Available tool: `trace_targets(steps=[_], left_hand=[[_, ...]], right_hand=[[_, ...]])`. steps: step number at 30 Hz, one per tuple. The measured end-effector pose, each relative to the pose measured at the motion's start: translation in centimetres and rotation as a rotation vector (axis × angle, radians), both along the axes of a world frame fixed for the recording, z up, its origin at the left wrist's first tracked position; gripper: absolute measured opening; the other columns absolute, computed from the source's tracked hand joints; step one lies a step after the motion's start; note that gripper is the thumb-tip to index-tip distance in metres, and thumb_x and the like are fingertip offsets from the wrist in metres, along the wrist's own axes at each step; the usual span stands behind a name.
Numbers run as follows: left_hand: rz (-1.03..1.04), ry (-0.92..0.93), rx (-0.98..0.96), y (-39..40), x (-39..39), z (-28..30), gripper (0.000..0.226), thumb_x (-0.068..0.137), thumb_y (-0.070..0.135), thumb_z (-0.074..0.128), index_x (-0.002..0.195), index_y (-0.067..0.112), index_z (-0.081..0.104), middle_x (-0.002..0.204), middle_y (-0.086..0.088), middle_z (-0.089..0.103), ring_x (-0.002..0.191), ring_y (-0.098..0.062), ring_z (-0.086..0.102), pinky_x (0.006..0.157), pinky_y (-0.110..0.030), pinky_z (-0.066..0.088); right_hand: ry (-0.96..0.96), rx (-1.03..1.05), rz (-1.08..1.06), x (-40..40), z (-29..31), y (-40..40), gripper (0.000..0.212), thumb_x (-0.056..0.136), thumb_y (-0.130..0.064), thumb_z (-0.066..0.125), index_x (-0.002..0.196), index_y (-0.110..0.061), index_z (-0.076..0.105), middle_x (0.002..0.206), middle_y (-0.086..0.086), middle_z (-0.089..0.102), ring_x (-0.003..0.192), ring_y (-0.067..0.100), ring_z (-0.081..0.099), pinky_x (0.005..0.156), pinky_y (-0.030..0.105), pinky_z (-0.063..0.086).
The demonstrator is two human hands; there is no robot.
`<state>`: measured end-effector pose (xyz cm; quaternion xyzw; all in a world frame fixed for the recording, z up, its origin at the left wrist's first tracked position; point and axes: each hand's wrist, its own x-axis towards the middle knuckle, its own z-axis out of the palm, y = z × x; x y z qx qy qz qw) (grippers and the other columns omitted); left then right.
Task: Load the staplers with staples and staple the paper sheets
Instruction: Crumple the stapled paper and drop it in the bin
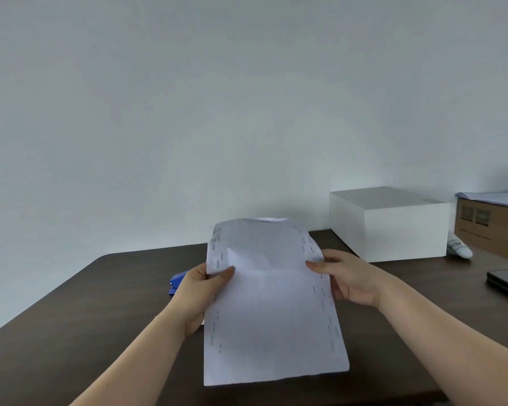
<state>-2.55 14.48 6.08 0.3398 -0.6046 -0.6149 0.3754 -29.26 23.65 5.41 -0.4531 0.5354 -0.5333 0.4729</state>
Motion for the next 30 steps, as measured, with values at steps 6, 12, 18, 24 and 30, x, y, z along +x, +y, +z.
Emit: trace_targets(steps=[6, 12, 18, 24, 30], left_hand=[[-0.087, -0.083, -0.061, 0.2, 0.2, -0.7, 0.03, 0.09, 0.013, 0.062, 0.12, 0.016, 0.061, 0.113, -0.007, 0.072, 0.104, -0.028, 0.069, 0.093, -0.048, 0.052], [-0.14, -0.041, 0.105, 0.4, 0.3, -0.9, 0.023, 0.093, 0.005, 0.053, 0.109, 0.005, 0.069, 0.107, -0.016, 0.073, 0.093, -0.03, 0.072, 0.079, -0.042, 0.059], [-0.165, -0.053, 0.157, 1.5, -0.2, -0.3, 0.04, 0.086, -0.003, 0.035, 0.081, -0.002, 0.075, 0.096, -0.021, 0.071, 0.078, -0.032, 0.069, 0.06, -0.034, 0.058], [-0.054, -0.259, -0.121, 2.9, -1.2, 0.0, 0.03, 0.082, 0.036, 0.07, 0.068, 0.01, 0.074, 0.084, -0.015, 0.073, 0.081, -0.032, 0.063, 0.083, -0.05, 0.052], [0.024, -0.295, -0.328, 4.7, -3.0, 0.0, 0.013, 0.074, 0.025, 0.079, 0.07, 0.025, 0.067, 0.092, 0.0, 0.069, 0.093, -0.026, 0.064, 0.088, -0.044, 0.056]], right_hand=[[0.089, -0.034, 0.085, -0.6, -0.8, 1.0, 0.043, 0.079, -0.002, 0.071, 0.12, -0.012, 0.062, 0.119, 0.01, 0.069, 0.11, 0.027, 0.066, 0.097, 0.044, 0.05], [0.088, -0.062, 0.027, -1.5, -1.2, 2.2, 0.027, 0.086, -0.001, 0.061, 0.109, -0.013, 0.07, 0.111, 0.009, 0.073, 0.103, 0.026, 0.069, 0.092, 0.039, 0.052], [-0.034, 0.017, -0.053, -2.3, -1.2, 3.4, 0.04, 0.085, 0.022, 0.039, 0.081, 0.001, 0.073, 0.083, 0.011, 0.075, 0.072, 0.023, 0.072, 0.058, 0.025, 0.058], [0.148, 0.023, -0.16, -2.2, -0.6, 4.6, 0.049, 0.079, 0.015, 0.031, 0.094, -0.006, 0.072, 0.108, 0.011, 0.071, 0.094, 0.017, 0.067, 0.066, 0.024, 0.055], [0.429, -0.069, -0.138, 0.4, 2.4, 6.3, 0.039, 0.093, -0.012, 0.037, 0.108, -0.02, 0.072, 0.11, -0.011, 0.071, 0.107, 0.001, 0.059, 0.093, 0.018, 0.043]])
